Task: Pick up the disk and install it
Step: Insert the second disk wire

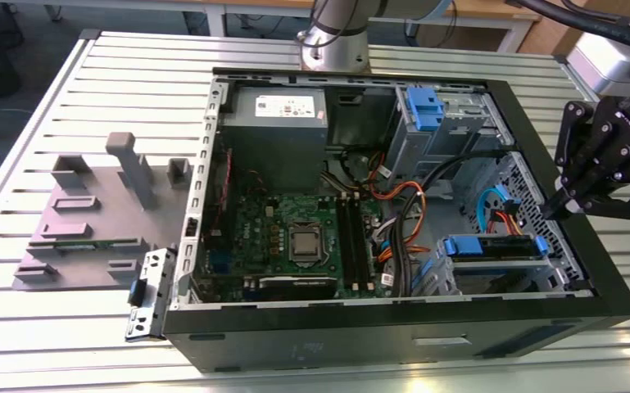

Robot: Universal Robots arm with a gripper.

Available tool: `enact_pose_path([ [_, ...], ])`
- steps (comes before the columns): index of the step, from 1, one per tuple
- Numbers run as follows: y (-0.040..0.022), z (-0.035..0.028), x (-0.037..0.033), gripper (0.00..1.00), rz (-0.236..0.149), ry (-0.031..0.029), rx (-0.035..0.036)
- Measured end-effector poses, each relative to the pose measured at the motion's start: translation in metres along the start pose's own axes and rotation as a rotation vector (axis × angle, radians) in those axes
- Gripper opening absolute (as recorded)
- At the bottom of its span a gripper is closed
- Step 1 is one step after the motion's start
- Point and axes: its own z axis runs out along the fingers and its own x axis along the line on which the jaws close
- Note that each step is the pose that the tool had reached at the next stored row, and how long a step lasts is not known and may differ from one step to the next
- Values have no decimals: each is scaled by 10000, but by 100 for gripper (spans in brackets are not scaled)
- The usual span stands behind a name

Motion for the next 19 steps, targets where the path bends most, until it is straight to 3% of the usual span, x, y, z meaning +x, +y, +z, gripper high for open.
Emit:
enact_pose_path([
  [3, 0, -1, 0, 17, 0, -1, 0],
  [8, 0, -3, 0, 41, 0, 0, 0],
  [10, 0, -4, 0, 41, 0, 0, 0],
  [11, 0, -4, 0, 47, 0, 0, 0],
  [19, 61, 37, -66, 47, 0, -3, 0],
])
